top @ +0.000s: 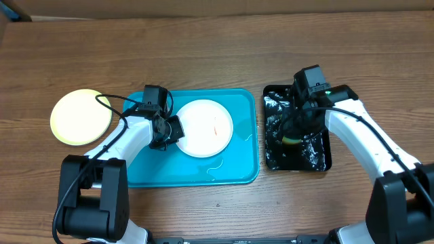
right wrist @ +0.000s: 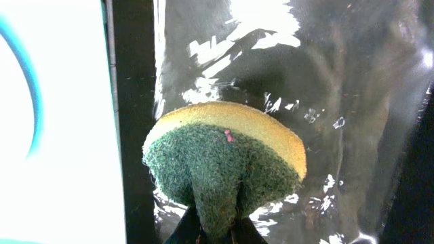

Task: Clean dirty plates on tray and stack at the side
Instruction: 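Rub the sponge in the black tray's water with the right gripper, then carry the sponge with the right gripper onto the white plate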

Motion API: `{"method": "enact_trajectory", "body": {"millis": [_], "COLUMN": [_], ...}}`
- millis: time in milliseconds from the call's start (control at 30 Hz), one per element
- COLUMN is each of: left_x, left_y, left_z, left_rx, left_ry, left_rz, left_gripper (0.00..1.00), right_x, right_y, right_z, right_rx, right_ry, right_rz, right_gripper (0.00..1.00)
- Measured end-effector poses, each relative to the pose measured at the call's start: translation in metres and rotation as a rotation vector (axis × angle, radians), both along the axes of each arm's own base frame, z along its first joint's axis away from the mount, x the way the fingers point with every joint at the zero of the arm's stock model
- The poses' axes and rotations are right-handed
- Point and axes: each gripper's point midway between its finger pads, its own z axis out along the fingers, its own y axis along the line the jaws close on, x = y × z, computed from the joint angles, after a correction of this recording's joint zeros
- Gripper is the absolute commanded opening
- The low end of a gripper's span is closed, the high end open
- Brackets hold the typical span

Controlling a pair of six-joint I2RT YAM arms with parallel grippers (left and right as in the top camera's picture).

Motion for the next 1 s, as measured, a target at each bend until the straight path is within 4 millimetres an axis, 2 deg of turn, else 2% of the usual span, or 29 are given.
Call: {"method": "enact_trajectory", "body": {"millis": [367, 567, 800, 867, 1000], "left_x": [0.000, 0.000, 0.001, 0.001, 0.002], "left_y": [0.000, 0.000, 0.000, 0.000, 0.000], "left_z": [0.000, 0.000, 0.000, 0.000, 0.000], "left_rx": [-0.001, -0.001, -0.001, -0.002, -0.002], "left_ry": [-0.002, -0.002, -0.005, -0.007, -0.010], "left_rz": [0.000, 0.000, 0.000, 0.000, 0.000], "left_gripper": [0.03, 0.04, 0.04, 0.04, 0.04], "right_x": [0.003, -0.001, 0.002, 0.005, 0.013], "right_y": [-0.003, 0.009, 0.014, 0.018, 0.044], "right_z": [0.001, 0.003, 0.005, 0.006, 0.013], "right_rx": [-0.019, 0.052, 0.079, 0.101, 0.180], "right_ry": [-0.019, 0.001, -0.007, -0.018, -0.065], "right_rz": [-0.005, 0.010, 0.006, -0.002, 0.038], "right_gripper": [0.04, 0.04, 0.04, 0.04, 0.04]}}
